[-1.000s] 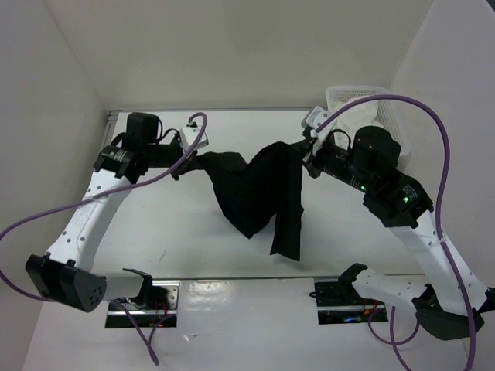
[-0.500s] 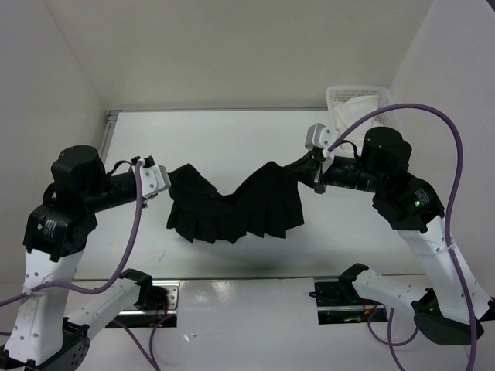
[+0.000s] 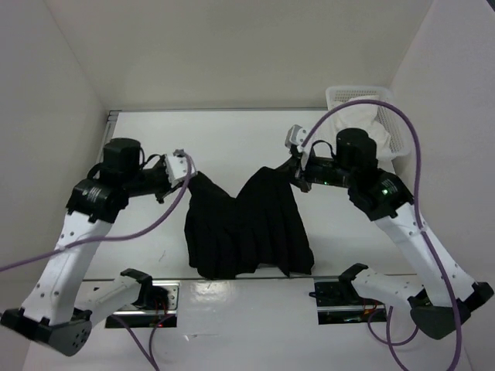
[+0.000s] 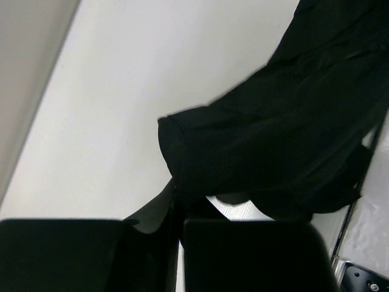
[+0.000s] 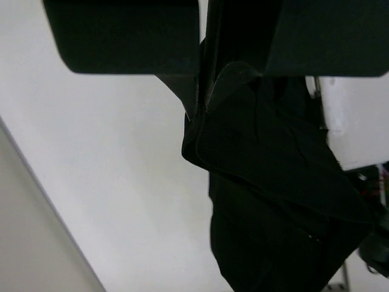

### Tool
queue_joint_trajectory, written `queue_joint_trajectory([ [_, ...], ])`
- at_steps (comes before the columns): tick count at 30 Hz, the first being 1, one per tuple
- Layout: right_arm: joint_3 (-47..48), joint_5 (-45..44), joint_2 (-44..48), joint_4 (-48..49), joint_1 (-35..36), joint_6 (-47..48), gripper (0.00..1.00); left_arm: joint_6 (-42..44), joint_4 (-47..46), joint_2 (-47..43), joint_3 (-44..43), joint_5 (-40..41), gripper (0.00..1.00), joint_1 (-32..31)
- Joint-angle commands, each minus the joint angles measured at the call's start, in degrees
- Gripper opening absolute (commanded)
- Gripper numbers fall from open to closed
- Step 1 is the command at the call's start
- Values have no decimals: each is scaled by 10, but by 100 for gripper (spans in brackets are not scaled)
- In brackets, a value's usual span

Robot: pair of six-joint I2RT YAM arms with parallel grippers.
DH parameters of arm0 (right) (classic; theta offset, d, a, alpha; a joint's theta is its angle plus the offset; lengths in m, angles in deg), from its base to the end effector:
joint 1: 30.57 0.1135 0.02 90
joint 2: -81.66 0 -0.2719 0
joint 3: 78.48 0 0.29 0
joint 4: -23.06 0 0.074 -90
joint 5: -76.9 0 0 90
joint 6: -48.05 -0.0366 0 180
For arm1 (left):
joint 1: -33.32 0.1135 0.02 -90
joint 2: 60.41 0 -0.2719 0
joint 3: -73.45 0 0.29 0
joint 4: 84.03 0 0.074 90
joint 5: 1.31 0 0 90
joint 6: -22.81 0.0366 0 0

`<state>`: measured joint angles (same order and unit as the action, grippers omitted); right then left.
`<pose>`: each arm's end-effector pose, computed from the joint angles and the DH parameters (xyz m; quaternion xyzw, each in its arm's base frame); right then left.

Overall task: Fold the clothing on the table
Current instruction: Flatten the skirt out

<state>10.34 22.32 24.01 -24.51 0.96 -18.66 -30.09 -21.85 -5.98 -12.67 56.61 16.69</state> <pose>0.1783 0.1343 0.4640 -0.5129 0.5933 0.2840 0.5517 0.1852 -0.0756 0.4337 0.4994 0.6823 -0.1513 0.5120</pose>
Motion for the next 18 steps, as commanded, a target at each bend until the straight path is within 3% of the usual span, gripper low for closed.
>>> queue_joint_trajectory([
  [1, -50, -88, -31, 86, -5, -12, 0, -17, -75, 55, 30, 87, 0, -5],
  [9, -72, -123, -87, 142, -111, 9, 0, -75, -110, 256, -14, 231, 0, 1],
  [13, -79, -128, -106, 162, -153, 21, 0, -109, -103, 364, -67, 251, 0, 12],
  [18, -110, -128, -129, 185, -180, 32, 0, -126, -98, 445, -118, 257, 13, 19],
])
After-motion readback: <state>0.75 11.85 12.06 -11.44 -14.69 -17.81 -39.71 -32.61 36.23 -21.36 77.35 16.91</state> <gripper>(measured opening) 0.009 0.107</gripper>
